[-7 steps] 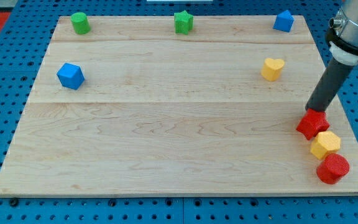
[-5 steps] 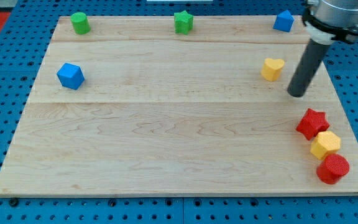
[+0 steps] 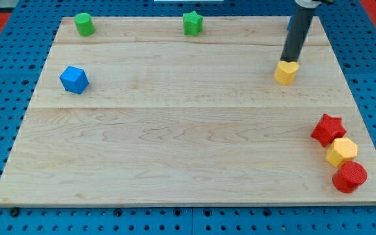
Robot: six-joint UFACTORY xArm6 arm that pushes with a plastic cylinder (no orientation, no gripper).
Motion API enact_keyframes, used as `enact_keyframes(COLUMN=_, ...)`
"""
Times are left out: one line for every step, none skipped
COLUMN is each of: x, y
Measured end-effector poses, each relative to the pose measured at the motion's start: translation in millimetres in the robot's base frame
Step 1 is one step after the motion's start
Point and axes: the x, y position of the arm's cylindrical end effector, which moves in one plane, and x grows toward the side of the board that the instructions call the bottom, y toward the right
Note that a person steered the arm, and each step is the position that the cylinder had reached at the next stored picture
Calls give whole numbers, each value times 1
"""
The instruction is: Move the yellow heart to center right
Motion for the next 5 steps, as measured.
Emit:
enact_keyframes(x=16, y=-12)
enact_keyframes(x=-1, y=-51)
enact_keyframes(x=-5, y=-88)
enact_keyframes(x=-5, y=-75)
enact_keyframes(x=11, y=-60)
